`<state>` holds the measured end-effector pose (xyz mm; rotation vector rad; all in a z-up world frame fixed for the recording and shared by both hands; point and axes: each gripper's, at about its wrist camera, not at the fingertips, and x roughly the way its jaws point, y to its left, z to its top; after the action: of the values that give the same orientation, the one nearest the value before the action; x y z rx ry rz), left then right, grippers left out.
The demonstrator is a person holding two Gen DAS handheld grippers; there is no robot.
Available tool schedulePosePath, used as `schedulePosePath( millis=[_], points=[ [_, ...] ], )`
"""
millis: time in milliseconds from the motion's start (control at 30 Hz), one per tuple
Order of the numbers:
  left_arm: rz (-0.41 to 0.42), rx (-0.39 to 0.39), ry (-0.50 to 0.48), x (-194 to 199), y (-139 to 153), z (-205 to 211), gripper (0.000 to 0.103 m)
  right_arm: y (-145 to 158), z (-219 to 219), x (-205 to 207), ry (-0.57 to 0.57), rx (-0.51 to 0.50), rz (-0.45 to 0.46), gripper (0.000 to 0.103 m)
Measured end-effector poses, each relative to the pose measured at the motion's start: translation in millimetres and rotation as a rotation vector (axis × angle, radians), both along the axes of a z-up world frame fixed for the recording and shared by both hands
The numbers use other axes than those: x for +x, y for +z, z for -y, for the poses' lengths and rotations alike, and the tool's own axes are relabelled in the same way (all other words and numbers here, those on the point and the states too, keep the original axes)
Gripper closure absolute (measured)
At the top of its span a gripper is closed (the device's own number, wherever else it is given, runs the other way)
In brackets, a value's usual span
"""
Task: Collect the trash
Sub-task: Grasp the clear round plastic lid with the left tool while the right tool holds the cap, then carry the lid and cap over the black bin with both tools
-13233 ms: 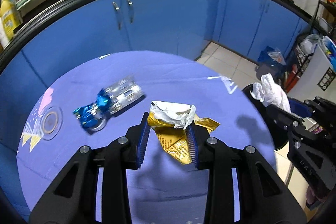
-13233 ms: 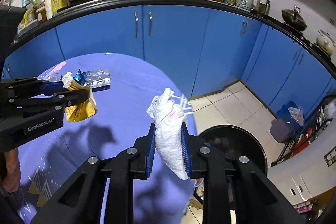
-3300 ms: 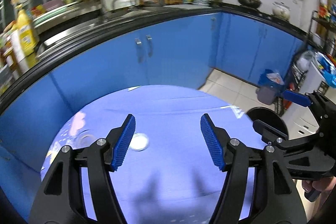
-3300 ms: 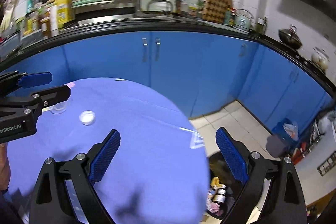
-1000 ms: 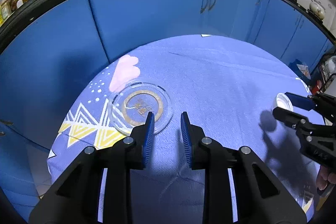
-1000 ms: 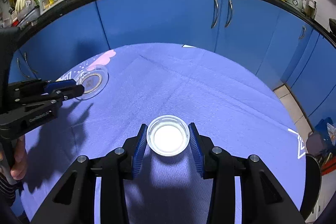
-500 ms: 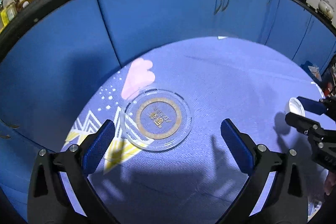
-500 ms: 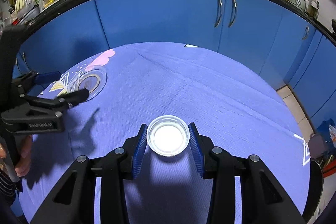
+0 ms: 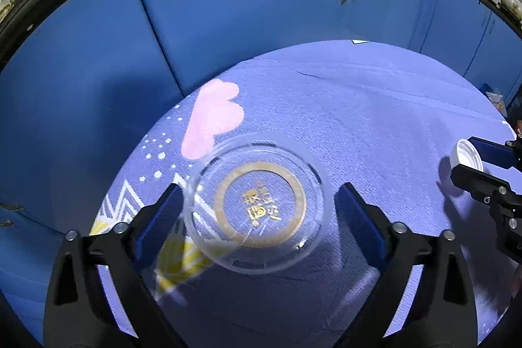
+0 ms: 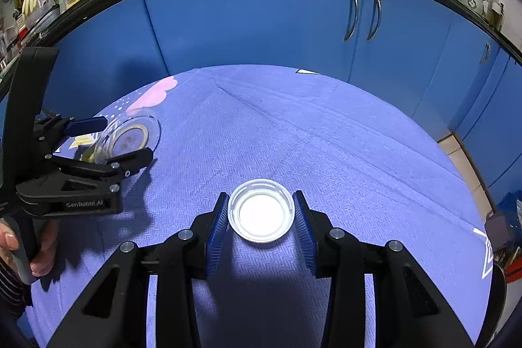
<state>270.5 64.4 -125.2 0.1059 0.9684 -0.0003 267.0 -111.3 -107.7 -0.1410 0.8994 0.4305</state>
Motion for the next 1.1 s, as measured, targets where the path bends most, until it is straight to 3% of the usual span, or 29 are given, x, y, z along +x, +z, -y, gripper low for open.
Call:
schedulePosePath(
  millis=[567,1100],
  points=[
    [0.048,0.009,-0.016,-34,16,9,0.017,16,13,-22,-0.009,0.016,0.028,0.064],
    [0.114,0.006,-0.122,-82,54,77,0.017,51,72,-75,-0.077,0.01,0.107,0.064]
  ],
)
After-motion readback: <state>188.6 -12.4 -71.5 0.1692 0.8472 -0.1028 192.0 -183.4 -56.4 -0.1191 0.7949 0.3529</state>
